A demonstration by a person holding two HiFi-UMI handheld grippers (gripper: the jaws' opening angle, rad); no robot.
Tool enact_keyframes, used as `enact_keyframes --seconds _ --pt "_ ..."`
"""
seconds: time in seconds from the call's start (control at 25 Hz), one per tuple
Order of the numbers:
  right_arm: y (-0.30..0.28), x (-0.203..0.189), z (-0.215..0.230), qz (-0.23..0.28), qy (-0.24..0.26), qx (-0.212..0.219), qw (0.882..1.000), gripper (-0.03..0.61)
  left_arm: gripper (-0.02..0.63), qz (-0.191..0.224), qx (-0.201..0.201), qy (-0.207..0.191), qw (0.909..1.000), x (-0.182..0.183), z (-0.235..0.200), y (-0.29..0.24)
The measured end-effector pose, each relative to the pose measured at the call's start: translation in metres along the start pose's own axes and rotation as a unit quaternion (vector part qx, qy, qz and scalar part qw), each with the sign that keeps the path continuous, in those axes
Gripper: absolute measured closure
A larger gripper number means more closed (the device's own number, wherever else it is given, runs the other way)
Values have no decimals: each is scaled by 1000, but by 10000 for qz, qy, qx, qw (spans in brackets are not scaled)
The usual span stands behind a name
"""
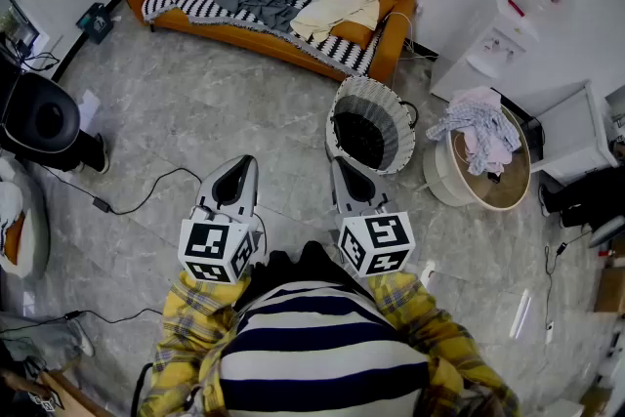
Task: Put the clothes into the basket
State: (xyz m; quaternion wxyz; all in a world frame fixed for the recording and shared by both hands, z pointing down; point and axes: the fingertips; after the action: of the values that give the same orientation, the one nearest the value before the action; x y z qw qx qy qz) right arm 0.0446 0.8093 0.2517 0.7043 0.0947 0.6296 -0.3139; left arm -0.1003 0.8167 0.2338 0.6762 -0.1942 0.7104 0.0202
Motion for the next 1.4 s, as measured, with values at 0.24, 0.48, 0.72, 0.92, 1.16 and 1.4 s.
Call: enact_keyframes --seconds 0.24,0.48,0.72,0.92,1.16,1.4 --pt "-1 -4 -2 52 -202 -6 9998 552 593 -25 -129 105 9999 -6 -3 3" --pt "-8 -12 -19 -61 -271 4 9996 552 592 -136 -184 179 9996 -15 -19 9" --pt "-22 -22 -37 -89 -248 76 9996 552 592 -197 -280 43 9994 -23 -34 14" --pt "-35 -32 -52 -148 -361 94 9992 552 592 -287 -285 10 9992 -31 -55 25" --pt "-55 -33 -49 -280 -280 31 9992 552 592 -432 -221 161 9987 -41 -74 18" --pt "-96 -25 -20 -261 -301 36 9992 552 592 -464 -112 138 9988 -41 -91 -22"
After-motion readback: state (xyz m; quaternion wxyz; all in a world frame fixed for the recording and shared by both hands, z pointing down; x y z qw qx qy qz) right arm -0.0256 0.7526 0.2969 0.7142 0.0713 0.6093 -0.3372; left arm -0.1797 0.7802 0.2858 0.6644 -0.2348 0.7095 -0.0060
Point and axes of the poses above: the fingertips, and each gripper's own axes: y backward along the fingers, z to its right, x out of its top, and after that the axes turned 6 degrees about x, right-handed
